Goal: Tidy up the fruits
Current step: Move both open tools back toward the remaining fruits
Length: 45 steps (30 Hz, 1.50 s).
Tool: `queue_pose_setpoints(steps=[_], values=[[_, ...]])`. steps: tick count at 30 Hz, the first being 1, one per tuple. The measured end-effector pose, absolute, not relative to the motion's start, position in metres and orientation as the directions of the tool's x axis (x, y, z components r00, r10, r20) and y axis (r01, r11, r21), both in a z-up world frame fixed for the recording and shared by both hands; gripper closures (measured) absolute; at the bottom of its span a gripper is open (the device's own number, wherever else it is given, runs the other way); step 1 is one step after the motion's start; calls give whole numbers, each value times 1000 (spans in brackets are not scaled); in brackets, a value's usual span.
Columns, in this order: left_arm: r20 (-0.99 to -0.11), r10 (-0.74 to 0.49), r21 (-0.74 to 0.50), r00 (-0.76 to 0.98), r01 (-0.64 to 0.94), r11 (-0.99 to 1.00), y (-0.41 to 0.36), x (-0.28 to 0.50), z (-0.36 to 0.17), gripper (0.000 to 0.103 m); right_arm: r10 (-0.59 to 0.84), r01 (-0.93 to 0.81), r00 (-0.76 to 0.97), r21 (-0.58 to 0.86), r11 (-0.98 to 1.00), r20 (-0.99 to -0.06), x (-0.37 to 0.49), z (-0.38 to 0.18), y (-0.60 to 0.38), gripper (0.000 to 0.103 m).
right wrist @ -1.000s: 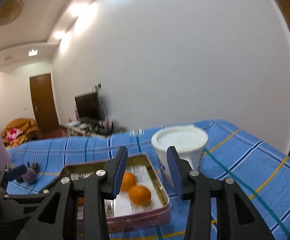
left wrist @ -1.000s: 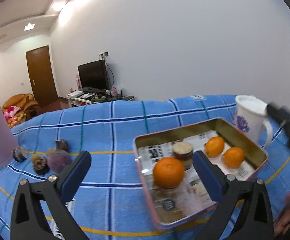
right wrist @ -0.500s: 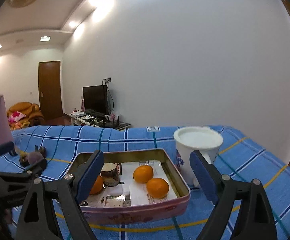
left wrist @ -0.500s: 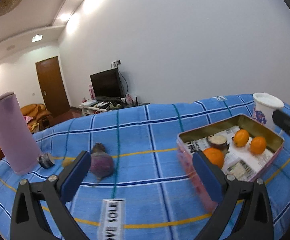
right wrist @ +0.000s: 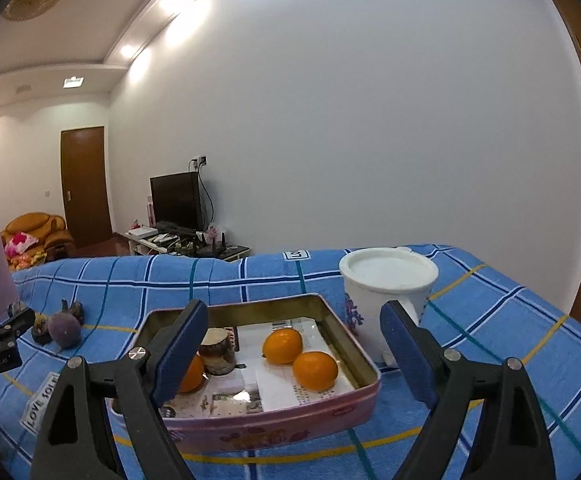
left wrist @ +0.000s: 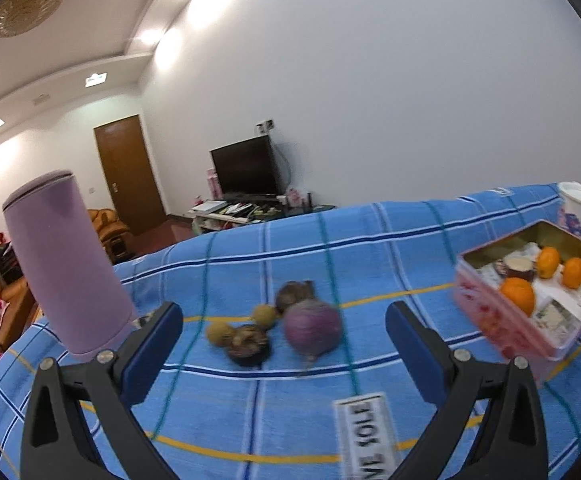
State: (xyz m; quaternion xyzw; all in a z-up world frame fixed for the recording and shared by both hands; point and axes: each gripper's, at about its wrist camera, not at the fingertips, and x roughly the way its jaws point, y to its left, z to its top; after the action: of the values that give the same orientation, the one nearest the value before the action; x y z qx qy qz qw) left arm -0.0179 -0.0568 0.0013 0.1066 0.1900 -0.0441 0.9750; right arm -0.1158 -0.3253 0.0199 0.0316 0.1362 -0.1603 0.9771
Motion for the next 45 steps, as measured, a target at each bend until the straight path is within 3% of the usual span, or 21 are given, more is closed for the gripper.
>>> queue_pose_setpoints(steps=[6,12,21,24,33,38,41,43,45], values=[[-353,6,233,935,82,969,-35,-6,0,0,-308,343,902,69,937,-304,-103,18,-308,14],[-367,72,185,927,-3,983,4,15,0,0,-233,281,916,109,953,-325,-81,15,-268,14],[-438,188,97,879,-162,982,61,43,-6,0,-105,129,923,40,991,-369,-38,9,-193,14],[-447,240,123,862,-206,971,73,50,-9,0,-54,71,918,30,997,-394,-24,6,-173,14],[-526,324,123,786,-307,944,110,68,-18,0,41,-57,823,-10,998,-566,41,-15,-120,14],[-576,317,96,753,-323,941,124,75,-25,0,81,-72,729,42,997,-680,79,-33,-110,15],[-589,309,110,747,-305,946,125,77,-26,0,88,-72,692,52,996,-716,94,-41,-106,19],[-594,317,122,739,-307,944,129,76,-25,0,80,-74,661,42,996,-746,104,-47,-101,30],[-604,326,117,728,-323,939,137,78,-25,0,125,-108,629,73,991,-768,109,-53,-97,47]])
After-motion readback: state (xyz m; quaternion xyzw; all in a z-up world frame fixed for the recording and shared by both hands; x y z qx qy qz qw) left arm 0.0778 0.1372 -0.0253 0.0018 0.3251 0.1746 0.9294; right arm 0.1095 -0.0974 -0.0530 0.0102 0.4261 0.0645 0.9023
